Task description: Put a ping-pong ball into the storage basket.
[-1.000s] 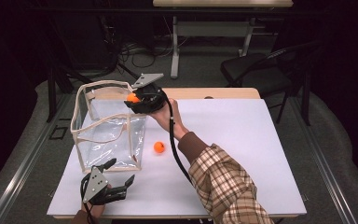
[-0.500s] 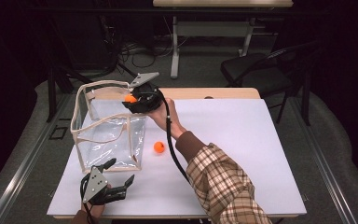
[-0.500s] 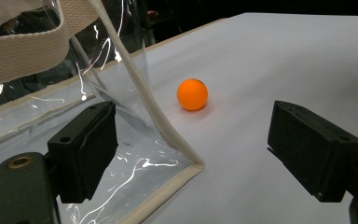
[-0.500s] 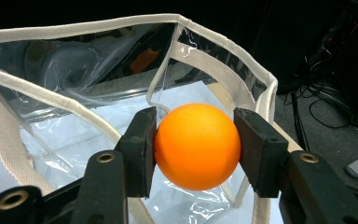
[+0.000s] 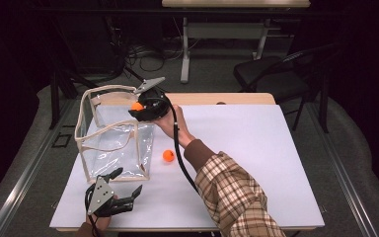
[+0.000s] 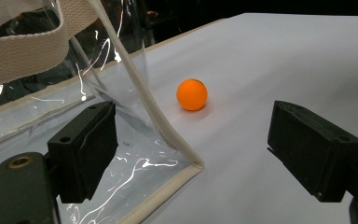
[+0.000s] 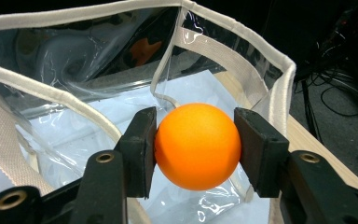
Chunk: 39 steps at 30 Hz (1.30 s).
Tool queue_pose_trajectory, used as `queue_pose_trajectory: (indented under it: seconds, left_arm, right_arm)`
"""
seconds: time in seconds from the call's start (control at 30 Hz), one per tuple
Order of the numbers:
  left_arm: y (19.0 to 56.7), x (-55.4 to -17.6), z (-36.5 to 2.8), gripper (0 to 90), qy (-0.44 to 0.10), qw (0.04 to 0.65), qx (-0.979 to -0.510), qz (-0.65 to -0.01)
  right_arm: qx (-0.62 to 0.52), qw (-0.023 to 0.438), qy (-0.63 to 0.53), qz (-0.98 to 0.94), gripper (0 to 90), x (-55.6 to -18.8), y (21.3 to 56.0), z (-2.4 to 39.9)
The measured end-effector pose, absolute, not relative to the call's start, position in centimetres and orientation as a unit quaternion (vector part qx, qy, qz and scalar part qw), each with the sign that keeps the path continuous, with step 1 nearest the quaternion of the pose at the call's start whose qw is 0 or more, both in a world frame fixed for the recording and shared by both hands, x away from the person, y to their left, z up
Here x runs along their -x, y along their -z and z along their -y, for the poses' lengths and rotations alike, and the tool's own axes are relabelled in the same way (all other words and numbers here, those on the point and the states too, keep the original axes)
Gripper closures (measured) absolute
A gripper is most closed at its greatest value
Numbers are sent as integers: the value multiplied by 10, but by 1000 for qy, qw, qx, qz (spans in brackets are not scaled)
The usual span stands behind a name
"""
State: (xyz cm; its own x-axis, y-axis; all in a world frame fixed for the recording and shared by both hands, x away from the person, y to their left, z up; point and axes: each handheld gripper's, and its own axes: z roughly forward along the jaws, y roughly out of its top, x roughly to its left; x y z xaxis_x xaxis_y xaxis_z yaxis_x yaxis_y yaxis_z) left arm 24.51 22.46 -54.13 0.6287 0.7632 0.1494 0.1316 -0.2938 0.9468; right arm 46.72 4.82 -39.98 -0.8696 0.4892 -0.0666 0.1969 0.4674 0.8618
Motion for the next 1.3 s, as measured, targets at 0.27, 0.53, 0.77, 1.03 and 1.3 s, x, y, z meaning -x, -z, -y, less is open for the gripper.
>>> queue_pose_trajectory:
  seconds: [0.27, 0.53, 0.77, 1.03, 1.3]
  left_arm:
    - [541, -245, -225, 158, -308, 513, -742, -302]
    - [541, -245, -225, 158, -308, 511, -743, -301]
    - [541, -245, -225, 158, -309, 511, -744, -300]
    - [541, -245, -224, 158, -308, 510, -745, -300]
    - [541, -245, -225, 158, -308, 511, -744, -301]
  right_arm:
    - [-213, 140, -476, -842, 351, -468, 401, -50]
    - [-220, 138, -494, -830, 148, -463, 396, -31]
    - [-219, 133, -494, -831, 68, -454, 395, -9]
    - [-227, 134, -488, -832, 46, -449, 405, 20]
    - [-235, 137, -483, -832, 41, -440, 421, 46]
